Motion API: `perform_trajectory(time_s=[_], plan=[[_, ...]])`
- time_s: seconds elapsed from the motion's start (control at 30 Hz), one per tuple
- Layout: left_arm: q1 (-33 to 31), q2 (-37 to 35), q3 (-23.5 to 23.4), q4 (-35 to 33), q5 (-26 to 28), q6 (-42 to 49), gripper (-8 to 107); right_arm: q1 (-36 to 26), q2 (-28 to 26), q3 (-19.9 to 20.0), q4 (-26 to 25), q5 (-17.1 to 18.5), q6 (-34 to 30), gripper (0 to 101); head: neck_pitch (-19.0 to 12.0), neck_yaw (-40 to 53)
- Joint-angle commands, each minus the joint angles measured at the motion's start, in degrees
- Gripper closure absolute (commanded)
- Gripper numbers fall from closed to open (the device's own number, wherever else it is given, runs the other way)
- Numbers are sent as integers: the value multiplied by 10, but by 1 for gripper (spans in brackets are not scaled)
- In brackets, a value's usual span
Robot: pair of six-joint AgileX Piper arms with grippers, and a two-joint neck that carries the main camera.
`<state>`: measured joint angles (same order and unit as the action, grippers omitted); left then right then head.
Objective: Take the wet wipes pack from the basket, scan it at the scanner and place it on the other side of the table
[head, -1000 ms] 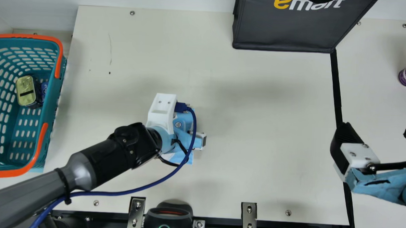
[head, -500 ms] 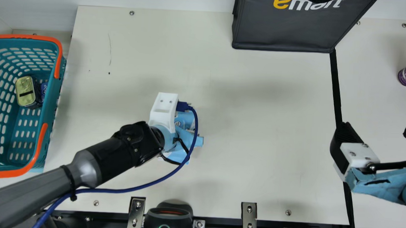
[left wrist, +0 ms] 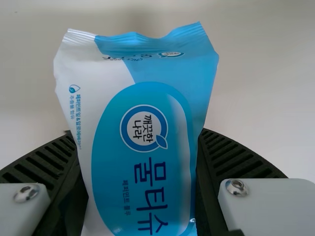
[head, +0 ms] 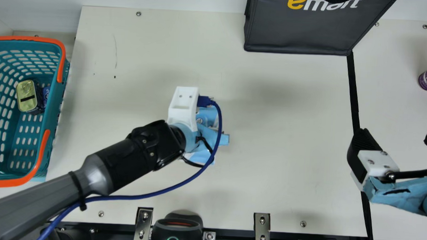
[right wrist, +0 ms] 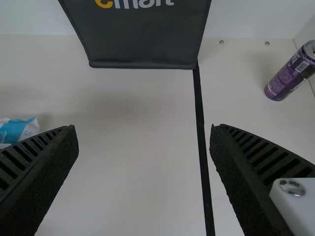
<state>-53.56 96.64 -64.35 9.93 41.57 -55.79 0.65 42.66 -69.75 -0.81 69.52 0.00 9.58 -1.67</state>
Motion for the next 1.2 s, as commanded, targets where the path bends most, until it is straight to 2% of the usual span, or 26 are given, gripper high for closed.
perform_trajectory(time_s=[0.0,0.3,0.53,0.87,1.17], plan=[[-5,9,-18,1,2,-7,107,0,0,0,0,0,0,6,-17,1],[-28,66,-82,11,8,-52,107,0,0,0,0,0,0,6,-17,1],[-44,109,-112,28,9,-96,107,0,0,0,0,1,0,6,-17,1],[-55,149,-131,37,8,-145,73,0,0,0,0,1,0,6,-17,1],[-47,149,-124,22,-9,-161,43,0,0,0,0,1,0,6,-17,1]])
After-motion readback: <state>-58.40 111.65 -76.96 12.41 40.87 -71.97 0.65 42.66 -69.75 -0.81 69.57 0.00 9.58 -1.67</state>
